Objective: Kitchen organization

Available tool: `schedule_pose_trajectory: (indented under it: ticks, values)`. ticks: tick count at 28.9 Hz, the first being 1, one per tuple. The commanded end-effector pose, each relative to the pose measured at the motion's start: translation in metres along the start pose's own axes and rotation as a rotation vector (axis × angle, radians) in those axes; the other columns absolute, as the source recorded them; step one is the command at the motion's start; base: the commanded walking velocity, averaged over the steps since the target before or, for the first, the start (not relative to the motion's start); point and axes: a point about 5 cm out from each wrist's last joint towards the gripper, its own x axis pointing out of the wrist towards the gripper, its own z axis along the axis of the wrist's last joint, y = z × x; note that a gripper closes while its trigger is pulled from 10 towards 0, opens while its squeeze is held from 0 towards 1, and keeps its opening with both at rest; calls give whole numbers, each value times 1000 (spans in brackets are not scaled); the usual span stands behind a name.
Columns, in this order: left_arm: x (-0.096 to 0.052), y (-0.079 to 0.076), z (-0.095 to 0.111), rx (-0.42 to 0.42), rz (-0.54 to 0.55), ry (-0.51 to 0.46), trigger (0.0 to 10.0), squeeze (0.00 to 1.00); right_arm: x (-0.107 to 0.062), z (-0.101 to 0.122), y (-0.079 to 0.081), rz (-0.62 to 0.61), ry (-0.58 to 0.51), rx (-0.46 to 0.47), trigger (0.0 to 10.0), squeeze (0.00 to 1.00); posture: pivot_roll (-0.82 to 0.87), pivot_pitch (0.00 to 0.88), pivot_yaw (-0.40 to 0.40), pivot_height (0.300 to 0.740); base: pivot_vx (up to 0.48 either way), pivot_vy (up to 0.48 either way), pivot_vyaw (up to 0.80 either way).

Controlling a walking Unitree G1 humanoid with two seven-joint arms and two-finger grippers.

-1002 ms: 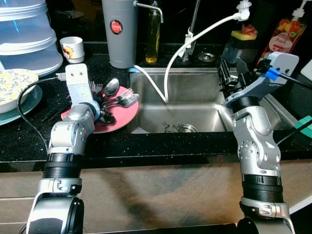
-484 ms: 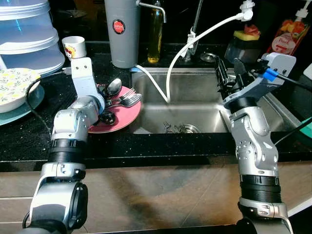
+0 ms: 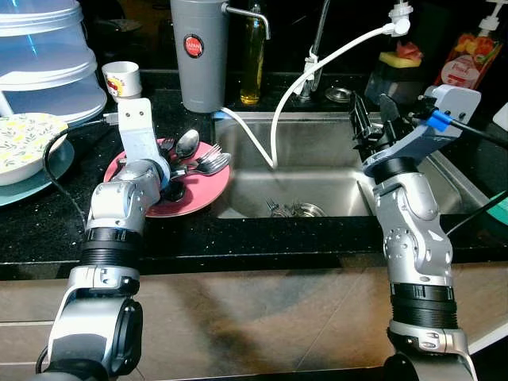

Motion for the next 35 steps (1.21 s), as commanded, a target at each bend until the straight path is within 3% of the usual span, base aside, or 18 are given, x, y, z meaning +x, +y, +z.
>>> schedule_pose_trajectory:
  ticks: [1, 2, 3, 4, 11, 12, 21, 26, 33, 34, 35]
  values:
    - [2, -3, -15, -12, -3, 56, 0, 0, -2, -1, -5, -13, 5, -12, 10000, 0, 54, 0, -19, 740, 0, 0, 0]
    - [2, -4, -11, -3, -4, 37, 1922, 0, -2, -1, -5, -11, 6, -13, 10000, 0, 58, 0, -21, 740, 0, 0, 0]
    - [1, -6, -5, 11, -12, 8, 10000, 0, -2, -1, -6, -10, 5, -14, 10000, 0, 60, 0, -20, 740, 0, 0, 0]
    - [0, -6, 0, 23, -7, -15, 10000, 1000, -1, 0, -7, -13, 1, -17, 10000, 0, 60, 0, -20, 740, 0, 0, 0]
    - [-2, -6, 8, 32, 9, -29, 10000, 1000, 1, 2, -9, -28, -13, -17, 10000, 0, 47, 0, -8, 740, 0, 0, 0]
    - [-5, -9, 12, 23, 13, -35, 10000, 0, -1, 2, -8, -21, -14, -20, 10000, 0, 49, 0, -4, 740, 0, 0, 0]
    - [-14, -8, 10, 26, 68, -26, 10000, 0, -5, 0, -11, -38, -10, -25, 10000, 0, 39, 0, 12, 740, 0, 0, 0]
    - [-14, -7, -24, 4, 114, 99, 10000, 0, -6, 0, -14, -54, -9, -25, 10000, 0, 44, 0, 8, 740, 0, 0, 0]
    - [-13, -1, -40, 0, 158, 150, 10000, 0, -4, -2, -12, -41, -3, -22, 10000, 0, 56, 0, 4, 740, 0, 0, 0]
    - [-13, 0, -41, 0, 161, 152, 7843, 0, -4, -2, -11, -41, -3, -19, 10000, 0, 57, 0, -1, 740, 0, 0, 0]
    - [-12, 0, -41, 0, 161, 147, 1255, 0, -3, -3, -10, -37, -1, -17, 10000, 0, 55, 0, -3, 740, 0, 0, 0]
